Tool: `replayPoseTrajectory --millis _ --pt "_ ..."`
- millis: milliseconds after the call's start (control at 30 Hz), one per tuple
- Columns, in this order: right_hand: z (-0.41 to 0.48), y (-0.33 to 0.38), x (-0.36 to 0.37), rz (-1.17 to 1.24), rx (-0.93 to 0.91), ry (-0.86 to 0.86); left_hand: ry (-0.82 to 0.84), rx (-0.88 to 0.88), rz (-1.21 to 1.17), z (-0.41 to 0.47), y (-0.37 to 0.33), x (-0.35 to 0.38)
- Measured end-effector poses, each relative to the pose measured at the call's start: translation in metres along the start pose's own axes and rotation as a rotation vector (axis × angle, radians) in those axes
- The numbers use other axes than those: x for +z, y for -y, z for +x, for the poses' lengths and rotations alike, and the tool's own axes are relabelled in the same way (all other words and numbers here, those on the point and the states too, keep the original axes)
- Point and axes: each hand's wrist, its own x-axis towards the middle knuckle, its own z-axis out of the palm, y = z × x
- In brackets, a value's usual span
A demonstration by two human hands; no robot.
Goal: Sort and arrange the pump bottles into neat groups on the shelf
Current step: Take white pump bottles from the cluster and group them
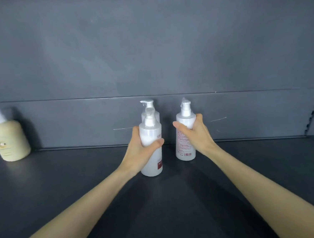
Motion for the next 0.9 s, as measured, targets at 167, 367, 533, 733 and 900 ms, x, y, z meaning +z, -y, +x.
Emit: replayPoseTrajectory --millis 167,367,533,733,900 --pt "0.002 -0.003 0.0 -0.04 0.012 0.003 0.03 0.022 -0.015 0.004 0.007 -0.001" --pt "0.001 -0.001 -0.004 -0.064 0.063 0.046 0.067 0.018 0.0 0.001 0.011 -0.004" --pt "-0.008 0.003 -0.011 -0.151 0.118 0.087 0.083 0.042 0.163 -0.006 0.011 -0.017" --pt "-0.031 0.006 -0.027 -0.302 0.091 0.074 0.03 0.075 0.577 -0.033 0.014 -0.036" --pt "-0.053 0.019 -0.053 -0.539 0.072 0.047 0.083 0.226 0.778 -0.057 -0.01 -0.034"
